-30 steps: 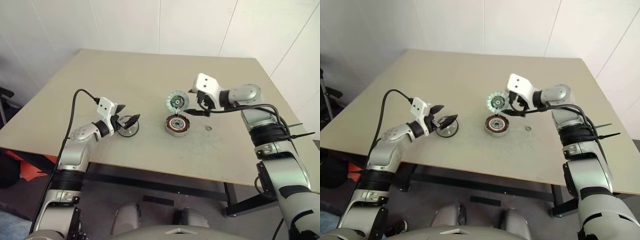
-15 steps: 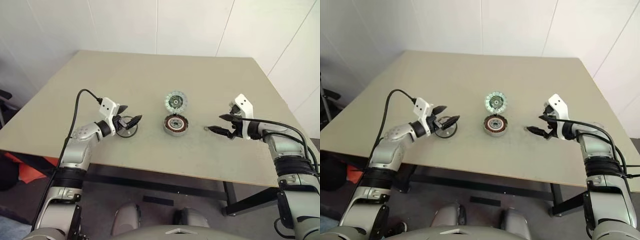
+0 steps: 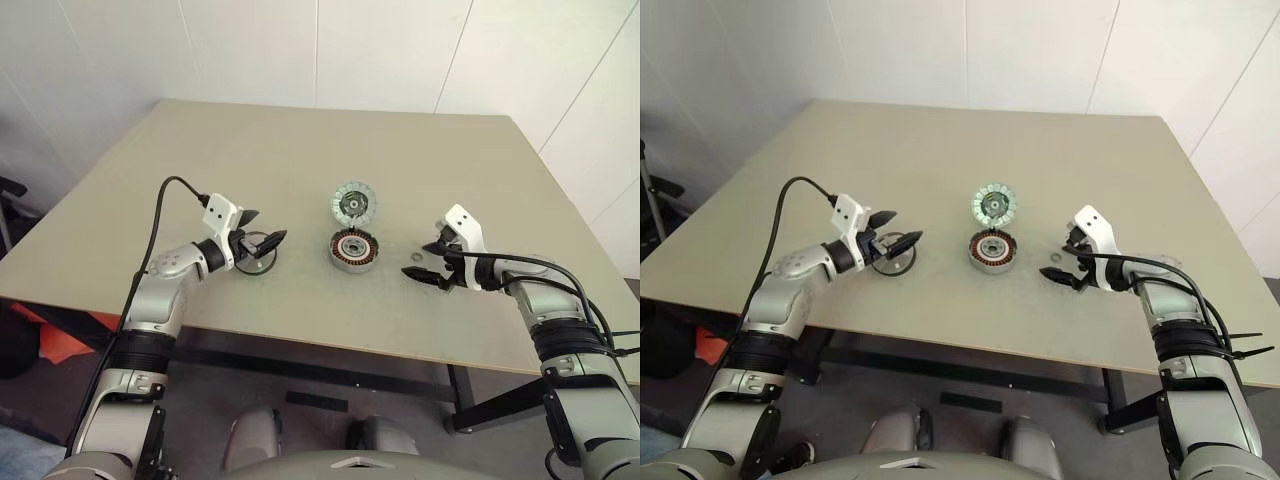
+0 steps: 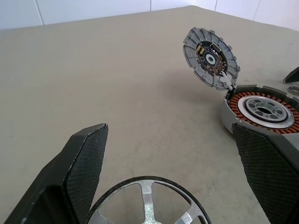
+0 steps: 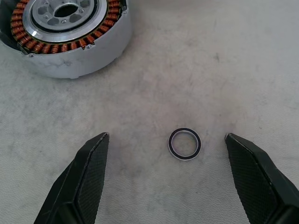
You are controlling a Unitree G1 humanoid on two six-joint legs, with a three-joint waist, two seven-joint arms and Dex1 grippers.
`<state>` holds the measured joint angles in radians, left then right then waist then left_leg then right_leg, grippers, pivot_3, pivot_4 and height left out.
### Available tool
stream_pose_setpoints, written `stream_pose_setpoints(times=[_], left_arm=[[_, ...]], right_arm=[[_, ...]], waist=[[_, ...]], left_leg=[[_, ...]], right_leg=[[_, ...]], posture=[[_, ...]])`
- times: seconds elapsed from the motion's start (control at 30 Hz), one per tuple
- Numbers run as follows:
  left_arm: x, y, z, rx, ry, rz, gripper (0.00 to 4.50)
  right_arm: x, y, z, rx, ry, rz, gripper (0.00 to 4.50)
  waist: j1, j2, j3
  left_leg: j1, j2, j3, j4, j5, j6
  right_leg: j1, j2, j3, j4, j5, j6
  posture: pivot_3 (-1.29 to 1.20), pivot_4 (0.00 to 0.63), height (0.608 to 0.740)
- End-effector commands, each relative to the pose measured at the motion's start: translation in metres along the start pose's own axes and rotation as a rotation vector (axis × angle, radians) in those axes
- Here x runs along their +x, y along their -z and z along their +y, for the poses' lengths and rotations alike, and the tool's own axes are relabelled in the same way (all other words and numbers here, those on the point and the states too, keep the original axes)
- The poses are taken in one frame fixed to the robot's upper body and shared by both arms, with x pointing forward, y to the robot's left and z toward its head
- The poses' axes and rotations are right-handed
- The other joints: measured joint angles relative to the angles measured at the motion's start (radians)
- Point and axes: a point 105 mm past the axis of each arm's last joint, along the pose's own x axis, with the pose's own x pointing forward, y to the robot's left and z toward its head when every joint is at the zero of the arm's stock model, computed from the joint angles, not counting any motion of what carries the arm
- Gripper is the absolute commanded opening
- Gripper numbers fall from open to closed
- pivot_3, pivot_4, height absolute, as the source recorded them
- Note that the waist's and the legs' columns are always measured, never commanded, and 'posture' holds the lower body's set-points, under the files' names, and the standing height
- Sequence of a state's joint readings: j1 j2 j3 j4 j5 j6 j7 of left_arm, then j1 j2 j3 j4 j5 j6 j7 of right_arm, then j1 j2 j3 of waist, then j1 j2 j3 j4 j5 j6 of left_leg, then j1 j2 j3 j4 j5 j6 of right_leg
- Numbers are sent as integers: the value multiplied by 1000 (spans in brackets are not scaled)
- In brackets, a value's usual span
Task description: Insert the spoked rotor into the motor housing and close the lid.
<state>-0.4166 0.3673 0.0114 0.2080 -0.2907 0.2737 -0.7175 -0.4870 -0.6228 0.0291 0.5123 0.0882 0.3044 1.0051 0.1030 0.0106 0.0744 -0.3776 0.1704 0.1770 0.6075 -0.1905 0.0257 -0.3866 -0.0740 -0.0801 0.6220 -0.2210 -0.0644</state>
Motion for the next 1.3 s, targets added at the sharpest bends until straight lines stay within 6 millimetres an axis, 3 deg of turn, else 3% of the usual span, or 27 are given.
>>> stream_pose_setpoints(times=[0.03, 0.3, 0.5, 0.7, 0.8, 0.97, 1.0, 1.13, 1.3], left_arm=[[-4, -15, 2, 40, -5, -44, 4500], [-4, -14, 1, 42, -9, -42, 4500], [-4, -15, 3, 47, -10, -42, 4500], [-2, -22, 4, 40, -7, -60, 4500], [-3, -24, 5, 42, -9, -63, 4500], [-3, -24, 6, 48, -13, -60, 4500], [-3, -24, 6, 52, -15, -55, 4500], [-3, -23, 6, 58, -15, -49, 4500], [-3, -21, 6, 61, -15, -43, 4500]], right_arm=[[2, -8, -5, -35, 23, -4, 4485], [-1, 8, -15, -2, 57, 38, 4485], [-4, 18, -20, -29, 81, 76, 2703], [-3, 19, -19, -38, 77, 81, 2703], [-2, 19, -18, -26, 72, 78, 2171], [-2, 21, -20, -40, 91, 103, 680], [-2, 21, -20, -49, 93, 108, 558], [1, 16, -19, -65, 93, 94, 559], [3, -10, -18, -117, 91, 20, 559]], waist=[[-1, 0, 0], [-1, 0, 0], [0, 0, 0], [0, 0, 0], [0, 0, 0], [0, 0, 0], [0, 0, 0], [-1, 0, 0], [-5, 0, 0]], left_leg=[[0, 0, 0, 0, 0, 0], [3, 0, 0, 0, 0, 0], [11, 0, 0, 0, 0, 0], [12, 0, 0, 0, 0, 0], [12, 0, 0, 0, 0, 0], [13, 0, 0, 0, 0, 0], [13, 0, 0, 0, 0, 0], [13, 0, 0, 0, 0, 0], [12, 0, 0, 0, 0, 0]], right_leg=[[0, 0, 0, 0, 0, 0], [3, 0, 0, 0, 0, 1], [14, 0, 0, -3, -4, 7], [15, 0, 0, -4, -4, 7], [15, 0, 0, -4, -4, 7], [17, 0, 0, -6, -4, 7], [17, 0, 0, -6, -4, 7], [19, 0, 0, -10, -4, 8], [19, 0, 0, -14, -4, 8]], posture=[[0, 0, 740], [0, 0, 740], [0, 0, 740], [0, 0, 740], [0, 0, 740], [0, 0, 740], [0, 0, 740], [0, 0, 740], [0, 0, 740]])
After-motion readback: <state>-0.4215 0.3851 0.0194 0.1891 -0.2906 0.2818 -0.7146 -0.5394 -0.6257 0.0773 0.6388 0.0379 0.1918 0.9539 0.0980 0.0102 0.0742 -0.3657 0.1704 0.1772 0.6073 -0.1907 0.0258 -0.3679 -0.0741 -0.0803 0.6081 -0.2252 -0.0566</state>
